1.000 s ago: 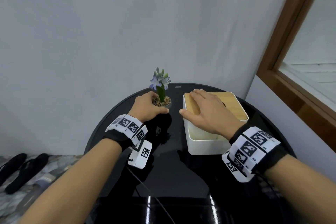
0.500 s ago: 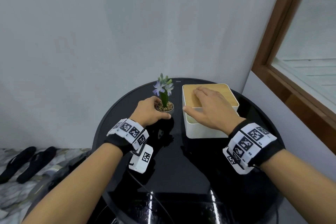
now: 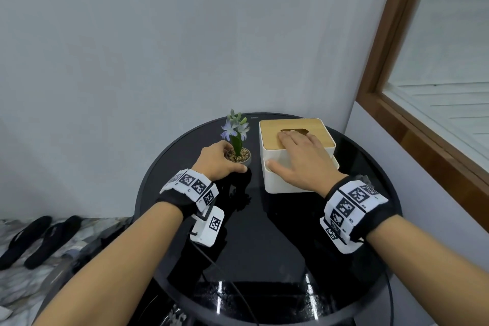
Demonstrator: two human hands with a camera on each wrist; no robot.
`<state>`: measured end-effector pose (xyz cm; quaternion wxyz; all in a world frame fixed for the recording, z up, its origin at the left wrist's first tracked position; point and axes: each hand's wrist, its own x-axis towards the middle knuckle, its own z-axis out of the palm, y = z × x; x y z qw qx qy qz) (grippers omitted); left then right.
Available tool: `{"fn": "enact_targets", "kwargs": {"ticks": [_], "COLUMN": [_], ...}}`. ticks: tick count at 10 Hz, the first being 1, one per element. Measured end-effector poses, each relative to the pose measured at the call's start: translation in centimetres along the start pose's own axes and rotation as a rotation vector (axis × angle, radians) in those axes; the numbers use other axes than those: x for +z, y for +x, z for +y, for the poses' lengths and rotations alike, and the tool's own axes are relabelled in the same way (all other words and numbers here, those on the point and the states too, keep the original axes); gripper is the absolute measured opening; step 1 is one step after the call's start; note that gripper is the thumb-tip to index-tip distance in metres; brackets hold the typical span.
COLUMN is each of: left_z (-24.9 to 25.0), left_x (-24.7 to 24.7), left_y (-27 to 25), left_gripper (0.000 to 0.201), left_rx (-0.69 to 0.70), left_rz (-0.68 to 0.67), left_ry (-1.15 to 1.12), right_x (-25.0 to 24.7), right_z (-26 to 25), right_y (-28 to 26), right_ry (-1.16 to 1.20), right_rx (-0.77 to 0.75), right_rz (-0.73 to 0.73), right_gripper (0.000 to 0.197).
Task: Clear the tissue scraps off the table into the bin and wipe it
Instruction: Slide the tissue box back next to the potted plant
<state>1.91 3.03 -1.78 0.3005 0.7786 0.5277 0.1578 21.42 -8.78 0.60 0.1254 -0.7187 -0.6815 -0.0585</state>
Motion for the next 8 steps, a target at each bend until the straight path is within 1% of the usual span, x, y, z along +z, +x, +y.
{"fn": "enact_targets", "kwargs": {"ticks": [4, 6, 7, 8], "left_z": [0.6, 0.7, 0.8, 0.5], "left_x": [0.3, 0.4, 0.1, -0.1], "left_y": [-0.7, -1.0, -1.7, -2.2], "left_gripper": [0.077, 0.092, 0.093, 0.1], "left_rx": [-0.023, -0.032, -0.041, -0.036], "left_rz": [-0.026, -0.015, -0.009, 0.024], "left_ry": [0.013, 0.009, 0.03, 0.01], "right_x": [0.2, 0.2, -0.2, -0.7], "right_z": [0.2, 0.3, 0.1, 0.3], "right_y": [0.0, -0.2, -0.9, -1.6], "right_ry": [-0.01, 0.003, 0.02, 0.048], "right_rx": [-0.01, -0.007, -0.008, -0.01], "right_rz": [0.016, 0.017, 0.049, 0.12], "right_gripper": [0.071, 0.072, 0.073, 0.07]}}
